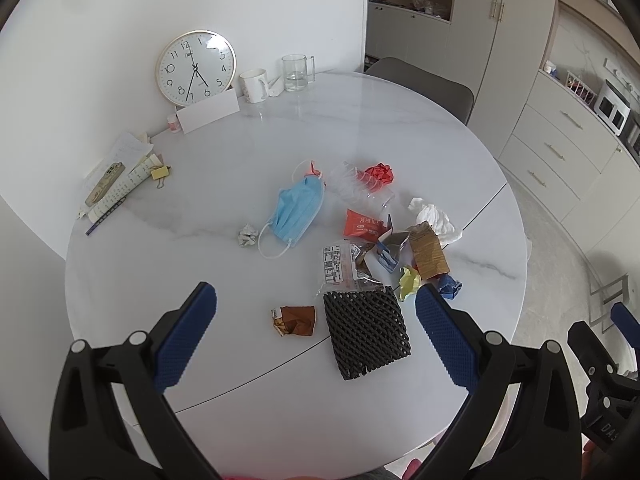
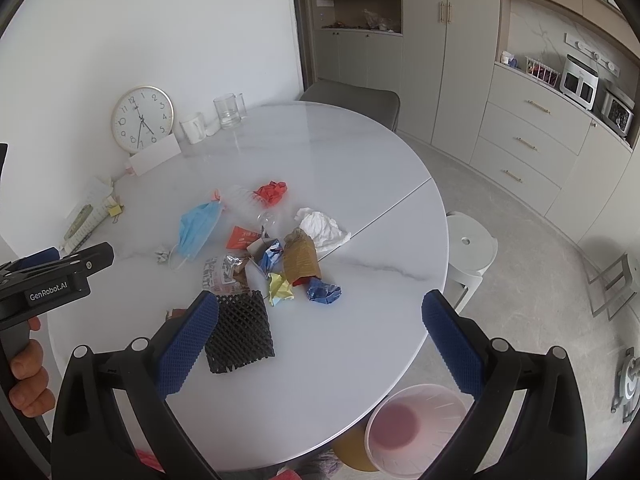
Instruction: Collect trash
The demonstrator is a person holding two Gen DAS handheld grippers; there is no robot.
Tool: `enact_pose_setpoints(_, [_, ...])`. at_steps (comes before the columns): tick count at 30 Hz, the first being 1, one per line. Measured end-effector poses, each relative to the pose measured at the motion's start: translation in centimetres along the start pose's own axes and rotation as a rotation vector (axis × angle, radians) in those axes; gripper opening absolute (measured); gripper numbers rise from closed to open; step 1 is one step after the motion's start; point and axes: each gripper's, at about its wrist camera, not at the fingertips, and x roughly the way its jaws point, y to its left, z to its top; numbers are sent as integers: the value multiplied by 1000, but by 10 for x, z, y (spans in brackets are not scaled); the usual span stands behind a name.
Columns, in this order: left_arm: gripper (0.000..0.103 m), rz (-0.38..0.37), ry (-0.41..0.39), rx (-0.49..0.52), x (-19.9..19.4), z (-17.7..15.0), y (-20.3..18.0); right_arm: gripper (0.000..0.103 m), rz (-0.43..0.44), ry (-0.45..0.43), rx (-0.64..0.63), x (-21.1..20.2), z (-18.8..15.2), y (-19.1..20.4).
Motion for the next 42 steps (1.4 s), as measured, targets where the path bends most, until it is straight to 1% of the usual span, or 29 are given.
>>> enact_pose_setpoints(42, [95,7,6,1,3,1,2,101,-2,17,-1,7,0,1])
